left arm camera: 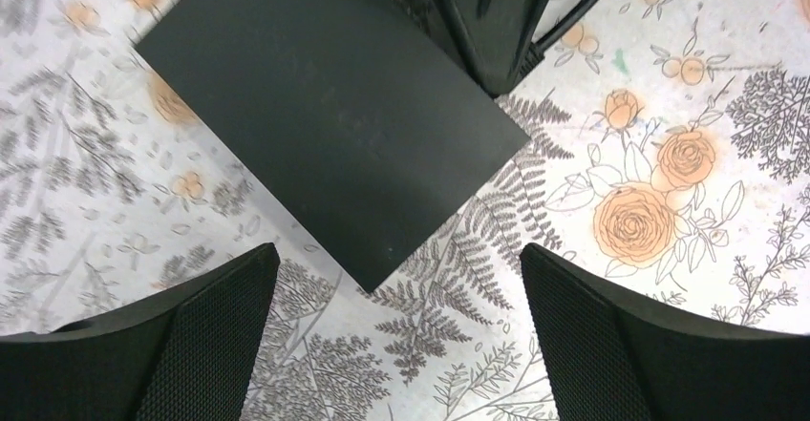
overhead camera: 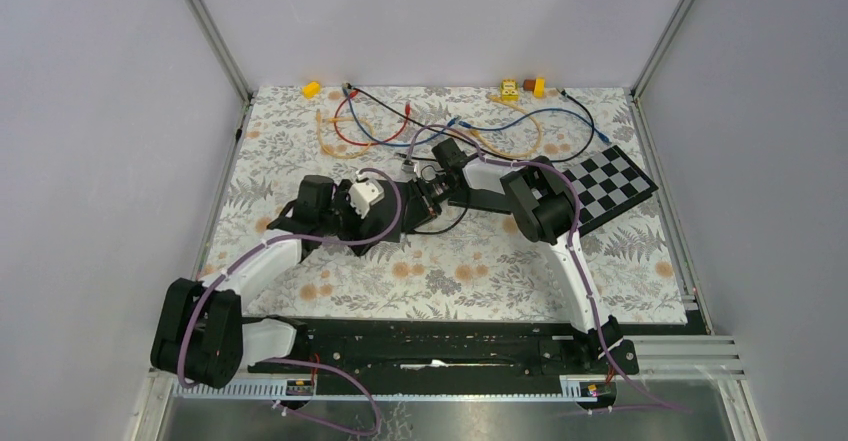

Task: Pull the plug from the switch port
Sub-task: Pull the connector from the switch port.

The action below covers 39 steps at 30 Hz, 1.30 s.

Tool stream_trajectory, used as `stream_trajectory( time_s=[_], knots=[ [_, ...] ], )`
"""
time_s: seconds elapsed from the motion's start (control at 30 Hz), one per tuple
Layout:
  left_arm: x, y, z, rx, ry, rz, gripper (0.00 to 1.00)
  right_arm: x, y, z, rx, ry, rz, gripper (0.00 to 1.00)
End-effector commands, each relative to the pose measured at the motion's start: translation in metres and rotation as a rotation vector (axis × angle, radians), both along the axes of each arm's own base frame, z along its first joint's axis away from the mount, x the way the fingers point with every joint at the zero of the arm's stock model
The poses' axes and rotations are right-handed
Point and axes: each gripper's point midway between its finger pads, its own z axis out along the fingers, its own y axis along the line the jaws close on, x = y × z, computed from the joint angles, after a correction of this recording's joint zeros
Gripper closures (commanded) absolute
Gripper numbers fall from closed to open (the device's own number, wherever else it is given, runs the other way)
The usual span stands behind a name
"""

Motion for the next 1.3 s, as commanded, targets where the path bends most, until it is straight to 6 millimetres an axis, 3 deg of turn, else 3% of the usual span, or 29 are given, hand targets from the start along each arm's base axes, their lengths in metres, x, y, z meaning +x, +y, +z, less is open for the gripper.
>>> stream_trajectory(
  time_s=[0.0, 0.17, 0.47, 0.77, 1.27],
  knots=[
    [0.010, -0.006, 0.021, -0.013, -0.128, -0.034, 0.01, 0.020, -0.011, -0.025, -0.066, -0.057, -0.051, 1.00],
    [0.010, -0.012, 0.021, -0.021, -0.157, -0.054, 0.01, 0.020, -0.011, -0.024, -0.063, -0.055, -0.051, 1.00],
    [0.006, -0.047, 0.020, 0.028, -0.248, -0.164, 0.01, 0.020, -0.011, -0.023, -0.060, -0.065, -0.047, 1.00],
    [0.015, -0.065, -0.005, 0.137, -0.225, -0.132, 0.06, 0.018, -0.012, -0.028, -0.064, -0.052, -0.041, 1.00],
    [0.040, -0.054, -0.009, 0.234, -0.342, 0.046, 0.11, 0.018, -0.012, -0.028, -0.063, -0.054, -0.039, 1.00]
  ],
)
